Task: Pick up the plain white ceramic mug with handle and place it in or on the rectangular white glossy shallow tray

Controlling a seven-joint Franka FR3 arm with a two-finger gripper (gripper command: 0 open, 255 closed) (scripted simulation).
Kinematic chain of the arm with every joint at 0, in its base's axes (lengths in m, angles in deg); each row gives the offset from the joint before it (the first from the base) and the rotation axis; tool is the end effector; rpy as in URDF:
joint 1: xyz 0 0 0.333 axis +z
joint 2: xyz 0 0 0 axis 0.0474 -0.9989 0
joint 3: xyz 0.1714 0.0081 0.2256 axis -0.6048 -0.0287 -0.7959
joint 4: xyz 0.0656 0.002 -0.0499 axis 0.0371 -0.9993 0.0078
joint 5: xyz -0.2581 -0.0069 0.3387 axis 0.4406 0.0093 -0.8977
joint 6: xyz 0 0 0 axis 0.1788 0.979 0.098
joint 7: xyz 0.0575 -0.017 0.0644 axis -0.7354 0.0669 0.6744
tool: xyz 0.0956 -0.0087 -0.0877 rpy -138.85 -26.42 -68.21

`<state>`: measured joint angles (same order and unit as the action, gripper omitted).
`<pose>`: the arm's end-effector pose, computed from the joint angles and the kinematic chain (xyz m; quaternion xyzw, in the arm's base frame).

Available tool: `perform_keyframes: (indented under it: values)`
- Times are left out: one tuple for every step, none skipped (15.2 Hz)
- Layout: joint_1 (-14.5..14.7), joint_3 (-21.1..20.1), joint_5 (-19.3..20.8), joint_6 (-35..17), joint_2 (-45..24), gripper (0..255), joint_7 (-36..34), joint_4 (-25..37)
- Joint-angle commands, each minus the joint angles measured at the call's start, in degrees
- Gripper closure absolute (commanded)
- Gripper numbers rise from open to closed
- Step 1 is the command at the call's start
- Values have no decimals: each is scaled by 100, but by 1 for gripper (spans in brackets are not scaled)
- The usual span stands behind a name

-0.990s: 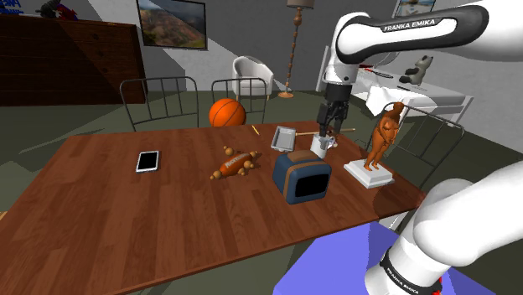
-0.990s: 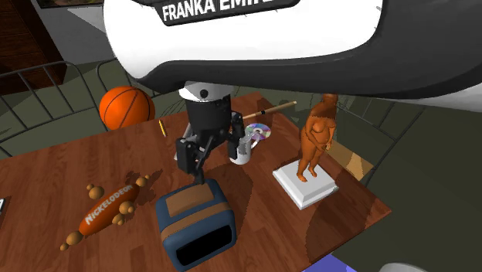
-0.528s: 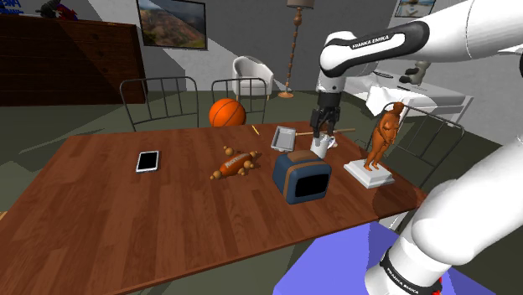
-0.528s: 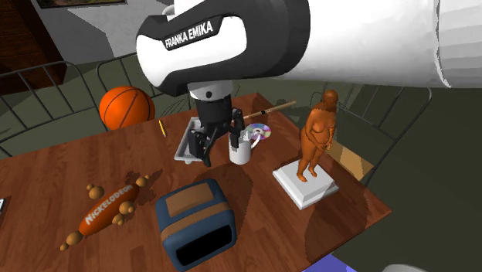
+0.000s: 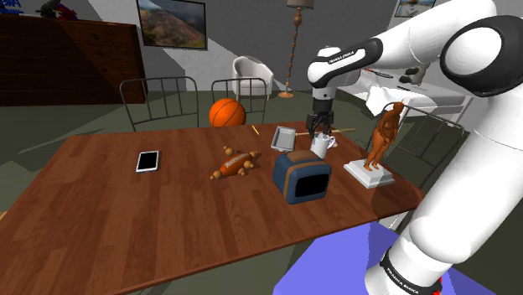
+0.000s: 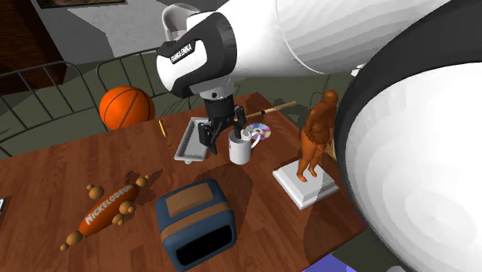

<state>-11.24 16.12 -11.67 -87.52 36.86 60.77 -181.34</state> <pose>0.5024 -0.2424 0.3482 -0.9936 0.0787 0.0803 0.0101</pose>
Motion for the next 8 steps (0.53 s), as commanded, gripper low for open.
perform_keyframes:
  values:
    - [-81,78,-36,-93,-397,0,96,293]
    - [-123,111,-64,-134,-603,0,140,451]
    - [-169,140,-96,-170,-809,0,184,617]
    - [-217,166,-129,-199,-1017,0,227,789]
    - [-244,177,-146,-212,-1122,0,248,878]
    - [-248,175,-151,-286,-1138,0,252,820]
    - [-251,175,-156,-360,-1156,0,255,762]
    - [-255,175,-161,-434,-1174,0,259,706]
